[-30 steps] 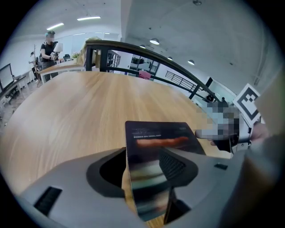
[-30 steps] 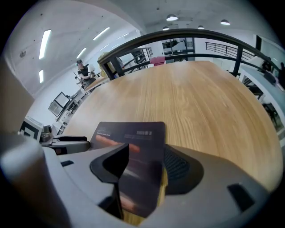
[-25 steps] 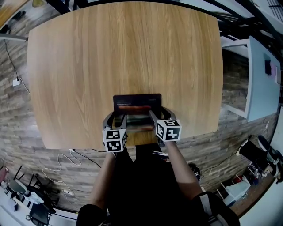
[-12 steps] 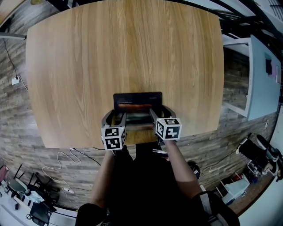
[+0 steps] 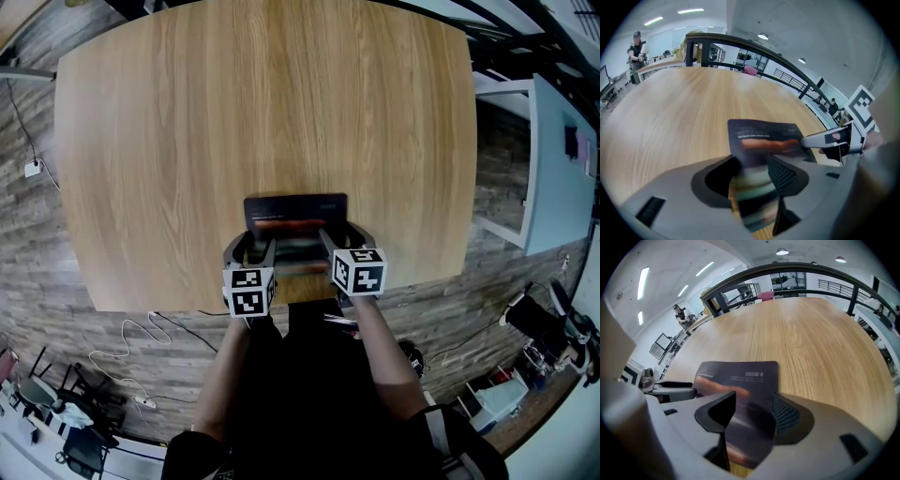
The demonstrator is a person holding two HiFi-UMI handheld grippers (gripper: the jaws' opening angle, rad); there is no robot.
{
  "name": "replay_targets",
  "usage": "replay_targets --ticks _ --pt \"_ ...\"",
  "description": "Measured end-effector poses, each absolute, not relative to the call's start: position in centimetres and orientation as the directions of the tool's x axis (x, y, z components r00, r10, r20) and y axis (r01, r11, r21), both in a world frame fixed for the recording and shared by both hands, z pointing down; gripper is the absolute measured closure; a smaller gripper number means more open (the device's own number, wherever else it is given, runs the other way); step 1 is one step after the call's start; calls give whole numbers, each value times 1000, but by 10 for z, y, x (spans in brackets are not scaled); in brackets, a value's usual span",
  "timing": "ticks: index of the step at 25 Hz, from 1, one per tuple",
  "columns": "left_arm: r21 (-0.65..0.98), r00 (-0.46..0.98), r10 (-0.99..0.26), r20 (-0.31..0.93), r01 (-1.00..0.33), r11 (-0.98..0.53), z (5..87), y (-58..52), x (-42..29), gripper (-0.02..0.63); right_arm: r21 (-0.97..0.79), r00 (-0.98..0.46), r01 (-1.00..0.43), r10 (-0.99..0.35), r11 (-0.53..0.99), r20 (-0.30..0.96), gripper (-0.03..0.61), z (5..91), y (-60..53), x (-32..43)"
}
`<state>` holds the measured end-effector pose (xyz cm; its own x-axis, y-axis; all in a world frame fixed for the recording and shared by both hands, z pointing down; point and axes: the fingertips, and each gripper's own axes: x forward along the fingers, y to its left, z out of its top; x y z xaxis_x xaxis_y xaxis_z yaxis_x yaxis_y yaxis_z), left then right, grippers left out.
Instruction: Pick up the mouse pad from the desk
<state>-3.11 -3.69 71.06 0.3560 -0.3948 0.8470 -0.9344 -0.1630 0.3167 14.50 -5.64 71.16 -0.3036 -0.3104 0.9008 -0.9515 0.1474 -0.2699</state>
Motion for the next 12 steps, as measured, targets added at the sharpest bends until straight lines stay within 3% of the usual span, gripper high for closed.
replay_targets --ticks 12 --pt "337 370 -387 845 -929 -154 710 -38 -33 382 -224 -245 -970 -348 99 905 350 706 -59 171"
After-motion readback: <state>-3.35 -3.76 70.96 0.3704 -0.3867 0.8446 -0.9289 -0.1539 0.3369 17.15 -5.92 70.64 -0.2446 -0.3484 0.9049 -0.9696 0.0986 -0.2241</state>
